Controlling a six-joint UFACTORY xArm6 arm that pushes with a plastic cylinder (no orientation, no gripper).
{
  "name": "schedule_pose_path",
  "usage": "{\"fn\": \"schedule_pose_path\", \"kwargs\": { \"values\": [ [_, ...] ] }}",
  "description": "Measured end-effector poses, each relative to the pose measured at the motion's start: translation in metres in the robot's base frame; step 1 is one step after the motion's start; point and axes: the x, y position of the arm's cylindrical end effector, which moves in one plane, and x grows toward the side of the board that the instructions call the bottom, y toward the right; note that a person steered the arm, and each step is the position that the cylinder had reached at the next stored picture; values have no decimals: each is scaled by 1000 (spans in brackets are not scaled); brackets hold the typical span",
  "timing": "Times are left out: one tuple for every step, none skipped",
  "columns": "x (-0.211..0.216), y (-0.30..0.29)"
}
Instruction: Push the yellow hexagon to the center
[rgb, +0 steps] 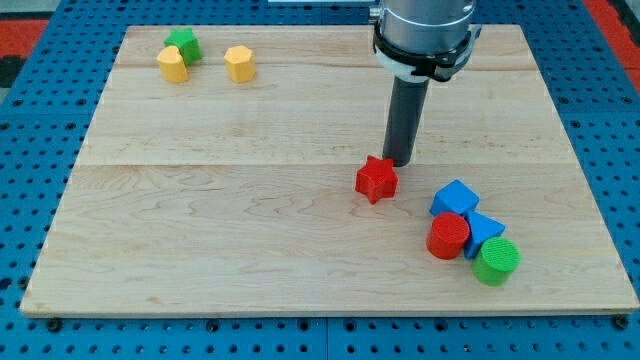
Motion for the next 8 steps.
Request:
{"fn": "schedule_pose_path", "kwargs": {
  "values": [
    [-5,-32],
    [42,-32],
    [61,-28],
    [52,-31],
    [7,-88],
    [-6,-177],
    [-6,-228],
    [-9,-233]
  ]
}}
